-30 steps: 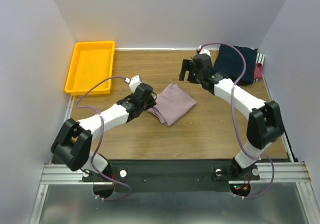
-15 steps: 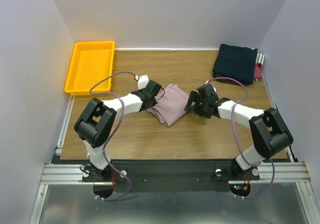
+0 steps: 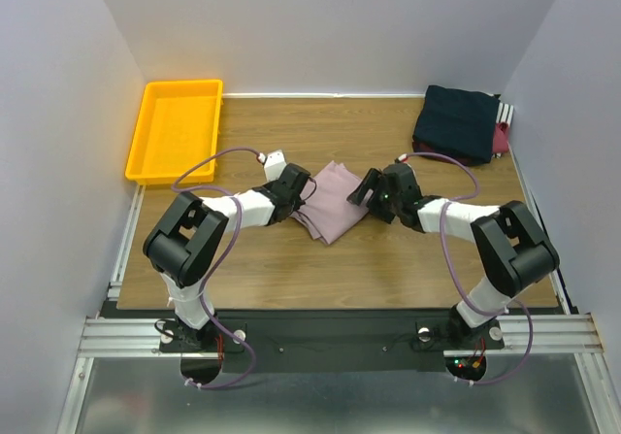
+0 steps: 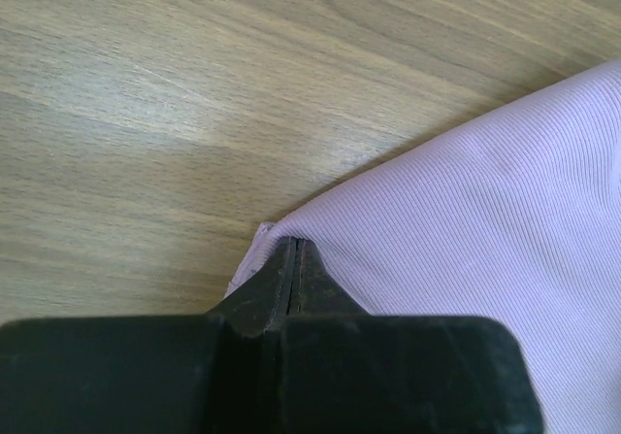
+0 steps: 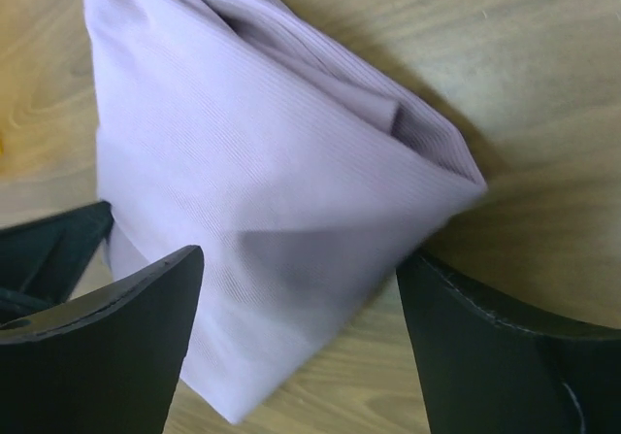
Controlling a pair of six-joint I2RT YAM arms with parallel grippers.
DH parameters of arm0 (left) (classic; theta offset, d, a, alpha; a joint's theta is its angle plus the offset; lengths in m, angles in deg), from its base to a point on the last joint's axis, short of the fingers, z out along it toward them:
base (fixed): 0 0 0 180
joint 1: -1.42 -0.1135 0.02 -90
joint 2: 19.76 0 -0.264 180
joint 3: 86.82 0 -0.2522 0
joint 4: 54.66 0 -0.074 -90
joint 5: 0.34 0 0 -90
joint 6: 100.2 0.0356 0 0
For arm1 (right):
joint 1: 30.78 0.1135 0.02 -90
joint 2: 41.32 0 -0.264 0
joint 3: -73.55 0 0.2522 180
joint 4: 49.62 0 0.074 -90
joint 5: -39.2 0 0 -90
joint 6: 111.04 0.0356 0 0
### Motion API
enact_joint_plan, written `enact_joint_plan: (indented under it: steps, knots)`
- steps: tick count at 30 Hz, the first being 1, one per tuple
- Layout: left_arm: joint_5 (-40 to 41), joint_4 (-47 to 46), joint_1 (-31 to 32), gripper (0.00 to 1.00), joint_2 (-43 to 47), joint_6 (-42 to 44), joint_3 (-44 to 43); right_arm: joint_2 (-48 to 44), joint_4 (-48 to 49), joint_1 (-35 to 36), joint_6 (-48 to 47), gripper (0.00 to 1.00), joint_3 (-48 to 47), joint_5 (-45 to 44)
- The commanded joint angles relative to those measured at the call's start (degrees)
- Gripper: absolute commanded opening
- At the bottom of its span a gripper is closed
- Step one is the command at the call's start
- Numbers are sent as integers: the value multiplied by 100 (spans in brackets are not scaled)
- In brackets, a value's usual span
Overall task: Fold and stack the tank tops
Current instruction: Neatly place the folded tank top to the corner
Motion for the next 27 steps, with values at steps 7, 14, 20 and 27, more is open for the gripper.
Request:
enact_joint_plan:
  steps: [7,14,20,27]
  knots:
    - [-681,162,117,0,13,-82,307,856,51,-9,-207,70,-188,-807]
    - [-1058,215,117,0,145,50,-70,1023,-19,-9,-804,38,-627,-1027]
    - [-1059,671,82,28,408,322,-765,1506,-599,-9,-1683,10,-1559,-1343]
    - [-1234,1444,-67,32,1226,867,-1609,2034,-1697,-176,-3096,0,-2947,-2151]
